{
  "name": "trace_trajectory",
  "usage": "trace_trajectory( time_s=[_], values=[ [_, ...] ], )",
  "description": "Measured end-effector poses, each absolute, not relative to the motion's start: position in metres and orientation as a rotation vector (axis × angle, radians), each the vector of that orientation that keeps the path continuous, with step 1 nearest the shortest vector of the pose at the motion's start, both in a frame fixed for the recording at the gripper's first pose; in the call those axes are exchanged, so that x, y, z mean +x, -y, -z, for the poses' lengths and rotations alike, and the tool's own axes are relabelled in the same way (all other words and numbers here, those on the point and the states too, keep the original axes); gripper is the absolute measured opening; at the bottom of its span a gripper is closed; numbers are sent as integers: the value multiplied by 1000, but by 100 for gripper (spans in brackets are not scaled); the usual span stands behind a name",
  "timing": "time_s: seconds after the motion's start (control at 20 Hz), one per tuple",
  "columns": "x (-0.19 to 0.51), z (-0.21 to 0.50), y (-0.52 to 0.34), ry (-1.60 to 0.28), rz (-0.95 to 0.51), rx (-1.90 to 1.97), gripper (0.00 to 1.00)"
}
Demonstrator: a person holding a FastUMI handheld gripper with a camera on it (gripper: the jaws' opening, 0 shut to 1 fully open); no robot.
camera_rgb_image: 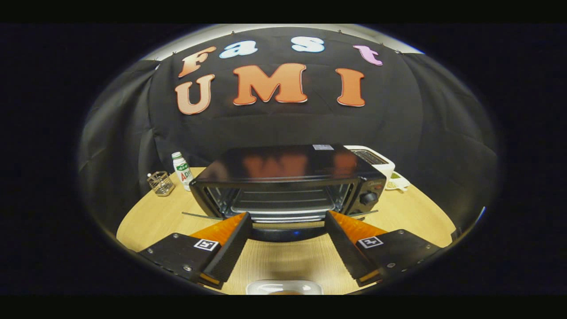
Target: Open the toaster oven, put the food inside, and close the toaster oven door.
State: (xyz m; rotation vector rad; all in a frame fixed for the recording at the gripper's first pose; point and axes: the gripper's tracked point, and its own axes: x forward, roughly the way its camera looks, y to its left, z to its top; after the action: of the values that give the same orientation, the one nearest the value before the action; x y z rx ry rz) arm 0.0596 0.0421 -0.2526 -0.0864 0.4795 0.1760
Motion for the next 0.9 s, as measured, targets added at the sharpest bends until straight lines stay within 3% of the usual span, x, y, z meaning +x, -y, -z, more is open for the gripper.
trace_trajectory(
  time_s=[0.9],
  values=[
    [-17, 357, -20, -694, -159, -80, 99]
  ],
)
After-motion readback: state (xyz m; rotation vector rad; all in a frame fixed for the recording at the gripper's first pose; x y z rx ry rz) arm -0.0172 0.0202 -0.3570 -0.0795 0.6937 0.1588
